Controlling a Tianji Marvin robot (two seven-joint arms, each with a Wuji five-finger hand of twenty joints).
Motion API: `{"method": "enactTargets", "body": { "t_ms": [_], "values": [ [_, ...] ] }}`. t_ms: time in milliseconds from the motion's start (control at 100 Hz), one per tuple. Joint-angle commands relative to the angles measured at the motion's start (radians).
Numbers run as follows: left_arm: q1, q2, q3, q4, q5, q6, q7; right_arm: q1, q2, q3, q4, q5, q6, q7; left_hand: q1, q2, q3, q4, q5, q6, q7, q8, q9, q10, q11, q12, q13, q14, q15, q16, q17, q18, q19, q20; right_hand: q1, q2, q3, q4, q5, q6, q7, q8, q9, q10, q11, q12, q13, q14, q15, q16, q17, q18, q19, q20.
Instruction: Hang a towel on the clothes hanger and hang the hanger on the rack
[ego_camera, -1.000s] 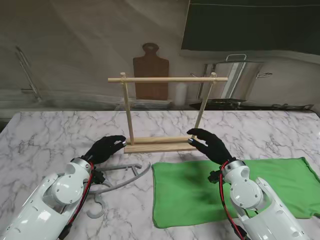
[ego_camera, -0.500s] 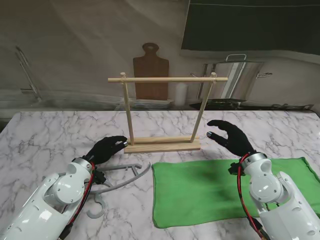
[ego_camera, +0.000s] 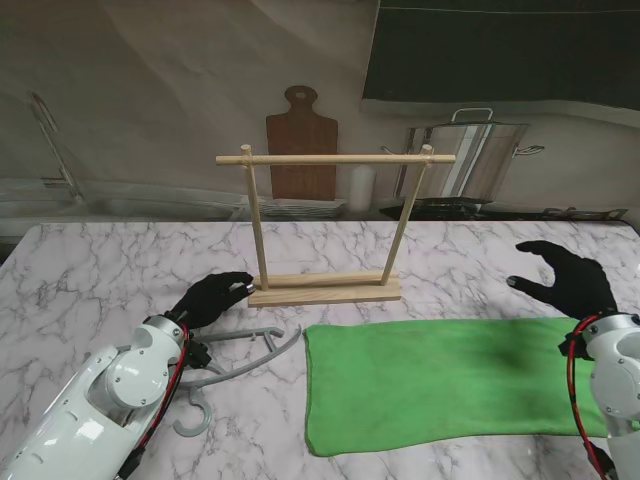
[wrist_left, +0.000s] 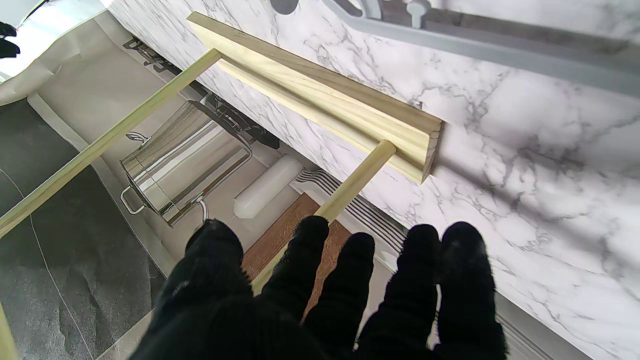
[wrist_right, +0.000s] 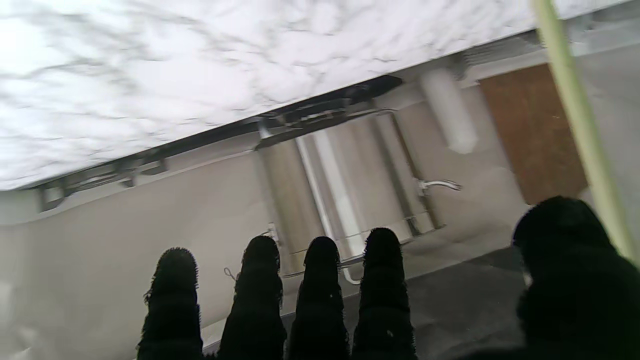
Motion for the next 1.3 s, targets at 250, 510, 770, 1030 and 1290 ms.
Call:
{"method": "enactTargets", "body": {
  "t_ms": [250,510,770,1030,1290],
  "values": [
    [0.006,0.0,-0.003,-0.003,0.009,0.004,-0.009,-0.096,0.027,0.1,0.063,-0.115,0.031,-0.04,0.001,0.052,0.0,0.005,-0.019,-0.003,-0.008,-0.013,-0.027,-0.012,-0.004,-0.009,-0.014,-0.026,0.0,-0.017,-0.017,-0.008,-0.769,-0.007,-0.014,-0.277,0.146,-0.025,-0.199,-0.143,-0.107,-0.106,-0.147,0.008,-0.097,-0.044,-0.115,-0.011,-0.062,-0.051,-0.041,-0.023,-0.151,-0.027],
    [0.009,0.001,-0.004,-0.006,0.013,0.004,-0.011,-0.154,0.038,0.133,0.07,-0.165,0.109,0.029,0.0,0.052,-0.001,0.005,-0.019,-0.004,-0.008,-0.014,-0.028,-0.011,-0.005,-0.009,-0.015,-0.025,-0.001,-0.018,-0.02,-0.006,-0.775,-0.008,0.198,-0.322,0.16,0.059,-0.188,-0.168,-0.162,-0.078,-0.189,0.026,-0.186,-0.091,-0.216,-0.004,-0.094,-0.134,-0.047,-0.017,-0.283,-0.085],
    [0.01,0.001,-0.004,-0.01,0.013,0.012,-0.012,-0.154,0.041,0.124,0.12,-0.174,0.195,0.041,0.001,0.052,0.0,0.005,-0.019,-0.003,-0.008,-0.014,-0.028,-0.011,-0.005,-0.009,-0.016,-0.025,-0.001,-0.018,-0.023,-0.007,-0.781,-0.009,0.194,-0.342,0.596,0.12,-0.194,-0.204,-0.105,-0.076,-0.175,0.026,-0.261,-0.136,-0.236,-0.012,-0.095,-0.157,-0.048,-0.019,-0.33,-0.098],
    [0.009,0.002,-0.001,-0.012,0.016,0.018,-0.016,-0.14,0.053,0.098,0.152,-0.223,0.264,0.092,0.0,0.051,-0.001,0.005,-0.021,-0.004,-0.009,-0.014,-0.03,-0.011,-0.005,-0.01,-0.02,-0.025,-0.003,-0.018,-0.023,-0.007,-0.786,-0.008,0.185,-0.35,0.59,0.117,-0.197,-0.214,-0.14,-0.1,-0.185,0.02,-0.287,-0.175,-0.25,-0.016,-0.097,-0.162,-0.057,-0.024,-0.343,-0.102],
    [0.01,0.002,-0.003,-0.013,0.016,0.015,-0.016,-0.123,0.048,0.077,0.204,-0.203,0.301,0.045,0.0,0.051,-0.001,0.005,-0.022,-0.004,-0.009,-0.014,-0.032,-0.012,-0.005,-0.01,-0.02,-0.026,-0.003,-0.017,-0.02,-0.008,-0.786,-0.006,0.164,-0.359,0.571,0.101,-0.187,-0.237,-0.148,-0.103,-0.213,0.013,-0.289,-0.178,-0.262,-0.027,-0.099,-0.165,-0.069,-0.047,-0.349,-0.102]
  ]
}}
